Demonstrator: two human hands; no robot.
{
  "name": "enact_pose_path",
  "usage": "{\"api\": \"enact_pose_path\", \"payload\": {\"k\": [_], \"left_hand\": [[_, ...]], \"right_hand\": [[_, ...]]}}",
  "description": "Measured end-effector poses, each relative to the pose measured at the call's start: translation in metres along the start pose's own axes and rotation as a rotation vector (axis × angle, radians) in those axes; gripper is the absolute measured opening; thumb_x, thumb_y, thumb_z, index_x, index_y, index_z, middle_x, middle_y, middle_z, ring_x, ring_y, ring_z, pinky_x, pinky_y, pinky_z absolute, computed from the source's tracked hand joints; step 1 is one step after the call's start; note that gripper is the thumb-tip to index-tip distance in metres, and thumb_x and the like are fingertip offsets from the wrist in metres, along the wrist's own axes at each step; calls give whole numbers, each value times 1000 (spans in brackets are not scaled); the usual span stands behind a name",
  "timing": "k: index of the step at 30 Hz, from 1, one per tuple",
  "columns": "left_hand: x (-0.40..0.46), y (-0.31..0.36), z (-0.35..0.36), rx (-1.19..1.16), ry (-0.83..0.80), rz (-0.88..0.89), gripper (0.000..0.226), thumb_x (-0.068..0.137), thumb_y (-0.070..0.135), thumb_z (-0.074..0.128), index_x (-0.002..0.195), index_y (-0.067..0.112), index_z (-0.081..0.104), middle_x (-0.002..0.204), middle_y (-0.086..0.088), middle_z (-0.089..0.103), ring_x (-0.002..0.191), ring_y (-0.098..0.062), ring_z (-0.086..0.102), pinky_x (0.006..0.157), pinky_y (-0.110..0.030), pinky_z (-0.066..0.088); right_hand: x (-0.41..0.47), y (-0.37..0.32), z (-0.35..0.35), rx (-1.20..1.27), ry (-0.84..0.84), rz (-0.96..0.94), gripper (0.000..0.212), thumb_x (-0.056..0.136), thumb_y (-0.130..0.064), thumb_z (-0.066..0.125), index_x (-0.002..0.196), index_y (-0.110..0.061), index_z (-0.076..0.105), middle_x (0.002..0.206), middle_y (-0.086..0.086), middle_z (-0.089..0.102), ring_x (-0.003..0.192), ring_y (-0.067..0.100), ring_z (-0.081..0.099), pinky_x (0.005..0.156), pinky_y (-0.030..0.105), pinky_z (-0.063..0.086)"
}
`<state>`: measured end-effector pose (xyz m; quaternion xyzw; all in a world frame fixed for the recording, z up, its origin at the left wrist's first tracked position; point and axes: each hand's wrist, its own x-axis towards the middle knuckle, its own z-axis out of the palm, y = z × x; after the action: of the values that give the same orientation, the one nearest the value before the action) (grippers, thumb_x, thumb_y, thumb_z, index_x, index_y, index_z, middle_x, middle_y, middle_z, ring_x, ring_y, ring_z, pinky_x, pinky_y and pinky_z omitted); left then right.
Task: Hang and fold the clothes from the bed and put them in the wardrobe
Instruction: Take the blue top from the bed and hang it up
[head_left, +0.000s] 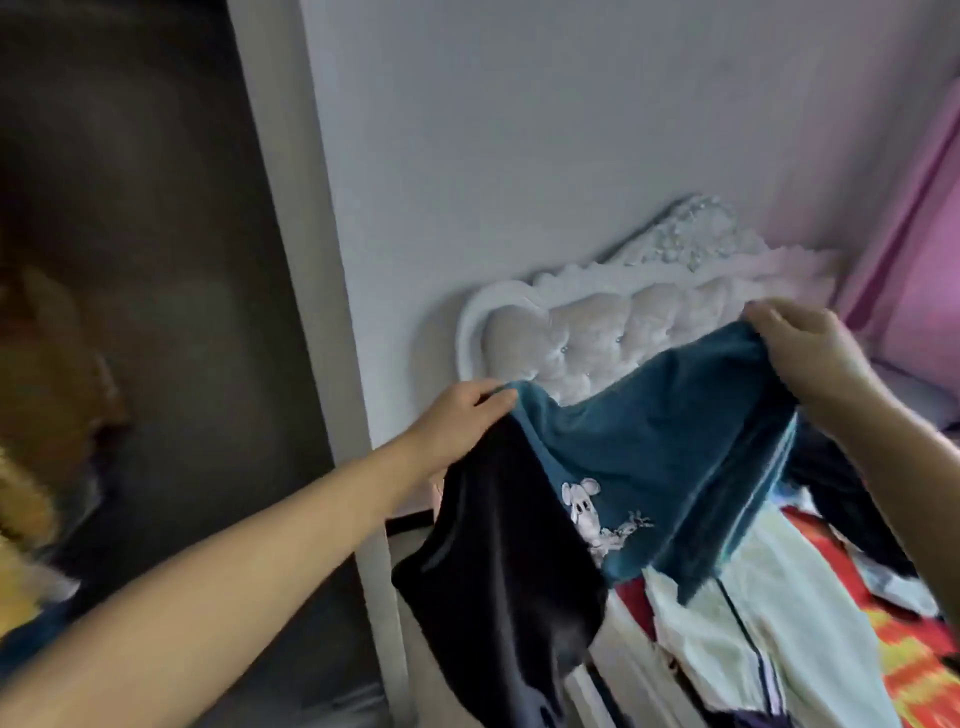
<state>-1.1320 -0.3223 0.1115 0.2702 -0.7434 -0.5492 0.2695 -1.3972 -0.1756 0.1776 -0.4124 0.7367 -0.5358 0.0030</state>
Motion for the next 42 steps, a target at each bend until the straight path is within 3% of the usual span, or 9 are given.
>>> {"api": "enact_pose_path", "payload": {"k": [4,9,15,19,24,29,32,35,42], "left_hand": [[-18,26,-14,-69,-2,-48,30,95,26,57,68,27,69,62,13,63,60,0,58,62,-19,44],[-32,54,-20,-3,17,-76,23,93,25,61,91,3,64,86,-11,63,83,-19,62,85,-37,51],[-44,71,-56,-224,191,-47,38,89,31,61,111,0,62,101,-12,68,93,-21,66,84,-29,54],[-60,28,-51,204,200,-156,18,90,19,64,108,21,65,109,4,70,104,-13,65,92,-20,50],[-85,-7,-49,229,702,-207,19,99,24,49,105,17,67,105,-6,70,98,-20,65,85,-29,48],[-105,10,-69,391,779,-257,22,91,24,57,74,11,63,67,-2,59,65,-12,56,60,-27,37],[-114,18,-85,462,743,-271,16,82,19,60,71,8,63,62,-1,55,62,-10,53,58,-28,38],[-130,13,-112,511,737,-279,8,84,18,62,81,13,66,76,-7,66,73,-18,62,64,-33,47],[-184,-38,-229,695,622,-440,18,89,16,54,105,21,62,98,0,65,86,-16,62,70,-28,48]], "right_hand": [[-21,-10,64,-187,-573,-102,29,93,-47,48,89,-23,63,75,-9,62,72,9,55,70,27,40],[-43,-63,121,-39,-1217,-345,46,76,-70,57,117,-57,43,111,-38,58,106,-18,52,88,9,42],[-32,-80,156,312,-1039,-394,44,69,-63,60,90,-26,71,92,-10,74,85,4,69,76,21,54],[-18,-71,162,723,-991,-246,16,81,-48,66,82,-35,76,82,-8,75,79,5,69,69,19,54],[-12,-79,167,609,-1396,-299,20,80,-34,71,100,-34,73,96,-5,74,89,8,69,70,18,54],[-51,-111,194,213,-1797,-472,52,82,-58,62,129,-50,42,120,-3,63,111,6,60,84,20,50],[-91,-129,235,105,-1432,-552,25,94,-41,52,103,-20,61,88,-3,65,86,12,62,65,7,45],[-103,-150,265,-150,-1069,-750,24,92,-19,47,68,-24,51,67,-8,53,62,8,51,49,13,32],[-101,-227,312,-3,-721,-762,22,87,-7,47,75,-16,61,71,-7,59,68,3,53,52,11,35]]}}
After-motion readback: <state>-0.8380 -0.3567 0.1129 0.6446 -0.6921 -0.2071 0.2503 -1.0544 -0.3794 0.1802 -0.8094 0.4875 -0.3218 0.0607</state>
